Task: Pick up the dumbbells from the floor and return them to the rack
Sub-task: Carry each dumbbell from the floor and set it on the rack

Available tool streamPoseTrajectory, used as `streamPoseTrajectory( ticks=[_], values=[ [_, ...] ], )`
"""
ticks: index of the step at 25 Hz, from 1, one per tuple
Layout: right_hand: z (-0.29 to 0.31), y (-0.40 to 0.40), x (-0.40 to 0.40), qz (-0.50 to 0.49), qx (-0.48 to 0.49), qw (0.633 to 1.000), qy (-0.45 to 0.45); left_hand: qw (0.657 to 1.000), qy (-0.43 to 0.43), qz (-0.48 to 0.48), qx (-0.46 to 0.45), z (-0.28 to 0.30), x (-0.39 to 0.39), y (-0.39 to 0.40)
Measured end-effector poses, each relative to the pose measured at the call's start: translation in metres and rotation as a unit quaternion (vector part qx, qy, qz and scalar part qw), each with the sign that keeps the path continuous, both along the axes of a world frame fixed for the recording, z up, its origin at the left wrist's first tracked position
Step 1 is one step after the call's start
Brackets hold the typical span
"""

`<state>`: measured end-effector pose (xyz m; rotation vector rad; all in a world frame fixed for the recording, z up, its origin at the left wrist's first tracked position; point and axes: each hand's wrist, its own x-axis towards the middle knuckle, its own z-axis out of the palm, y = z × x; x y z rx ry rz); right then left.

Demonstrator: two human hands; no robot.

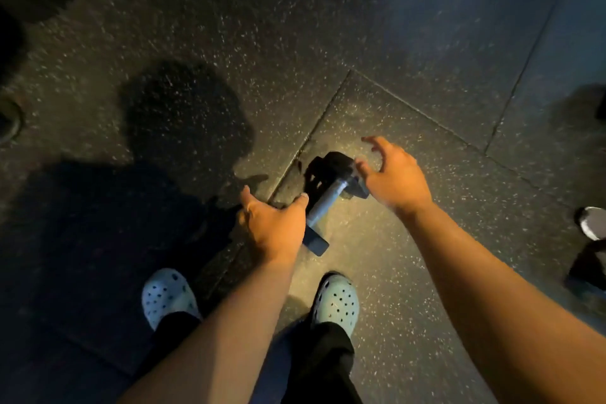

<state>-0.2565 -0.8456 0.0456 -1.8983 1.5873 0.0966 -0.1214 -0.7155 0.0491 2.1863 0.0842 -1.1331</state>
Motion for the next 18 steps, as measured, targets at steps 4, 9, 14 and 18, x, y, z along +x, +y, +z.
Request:
streamPoseTrajectory(
  ticks=[4,9,14,18],
  values=[
    [-0.109,-0.024,-0.014,0.054,0.036,0.997,0.039,0.997,0.031,0.055,0.054,-0.103,-0.037,-0.006],
    [-0.186,-0.04,-0.011,0.058,0.07,0.994,0.06,0.98,0.063,0.137,0.127,-0.179,-0.066,-0.016],
    [-0.197,-0.043,-0.011,0.036,0.048,0.998,0.019,0.968,-0.013,0.181,0.174,-0.198,-0.069,-0.015],
    [-0.156,-0.021,-0.015,0.003,0.003,1.0,-0.015,0.977,-0.05,0.144,0.148,-0.16,-0.05,-0.01]
  ],
)
